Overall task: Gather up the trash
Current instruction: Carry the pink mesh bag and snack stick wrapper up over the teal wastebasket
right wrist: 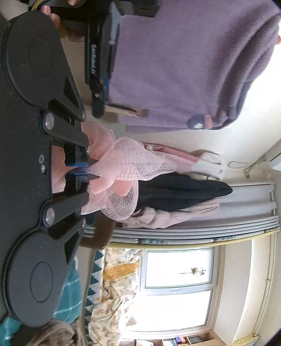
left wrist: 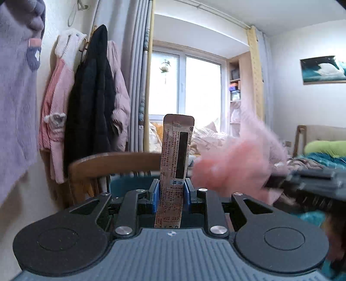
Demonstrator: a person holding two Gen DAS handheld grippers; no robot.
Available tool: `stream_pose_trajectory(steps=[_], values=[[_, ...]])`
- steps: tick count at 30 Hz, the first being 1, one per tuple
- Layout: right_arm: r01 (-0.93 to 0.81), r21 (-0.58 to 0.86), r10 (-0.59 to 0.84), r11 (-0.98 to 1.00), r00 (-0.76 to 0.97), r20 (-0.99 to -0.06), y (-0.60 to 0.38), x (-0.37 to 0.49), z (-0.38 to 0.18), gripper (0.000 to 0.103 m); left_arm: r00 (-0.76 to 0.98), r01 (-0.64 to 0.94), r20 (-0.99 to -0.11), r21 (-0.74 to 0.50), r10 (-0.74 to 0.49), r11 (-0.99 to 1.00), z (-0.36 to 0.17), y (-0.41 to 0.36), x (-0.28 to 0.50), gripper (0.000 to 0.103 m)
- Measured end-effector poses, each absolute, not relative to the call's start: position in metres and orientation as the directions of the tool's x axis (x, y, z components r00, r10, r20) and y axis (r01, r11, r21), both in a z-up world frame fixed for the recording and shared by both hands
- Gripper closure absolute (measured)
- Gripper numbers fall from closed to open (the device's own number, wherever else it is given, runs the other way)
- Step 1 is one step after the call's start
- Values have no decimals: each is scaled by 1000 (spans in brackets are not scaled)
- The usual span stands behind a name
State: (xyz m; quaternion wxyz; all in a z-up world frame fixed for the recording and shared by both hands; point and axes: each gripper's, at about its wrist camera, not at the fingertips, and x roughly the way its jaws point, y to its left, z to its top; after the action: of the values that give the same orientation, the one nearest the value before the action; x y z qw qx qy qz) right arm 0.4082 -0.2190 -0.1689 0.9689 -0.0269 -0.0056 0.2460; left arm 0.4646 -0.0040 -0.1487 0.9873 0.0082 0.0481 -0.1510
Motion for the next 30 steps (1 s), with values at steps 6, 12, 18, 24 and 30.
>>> stream_pose_trajectory(steps=[6, 12, 18, 24, 30], values=[[-423, -72, 421, 903, 906, -39, -194, 454, -139, 99, 971, 216, -110, 29, -211, 976, -110, -21, 523, 81], [-340, -130, 326, 931, 938, -121, -171, 505, -141, 99, 954, 156, -259, -3, -151, 988, -111, -24, 579, 81], [-329, -176, 288, 928, 931, -225, -154, 536, -161, 99, 918, 110, -387, 40, -86, 993, -139, -32, 618, 81], [-350, -202, 273, 915, 904, -328, -144, 558, -173, 95, 868, 103, -490, 24, -78, 994, -155, -28, 632, 80], [-370, -182, 291, 911, 890, -350, -145, 555, -179, 85, 854, 133, -512, 53, -87, 990, -164, -37, 627, 78]])
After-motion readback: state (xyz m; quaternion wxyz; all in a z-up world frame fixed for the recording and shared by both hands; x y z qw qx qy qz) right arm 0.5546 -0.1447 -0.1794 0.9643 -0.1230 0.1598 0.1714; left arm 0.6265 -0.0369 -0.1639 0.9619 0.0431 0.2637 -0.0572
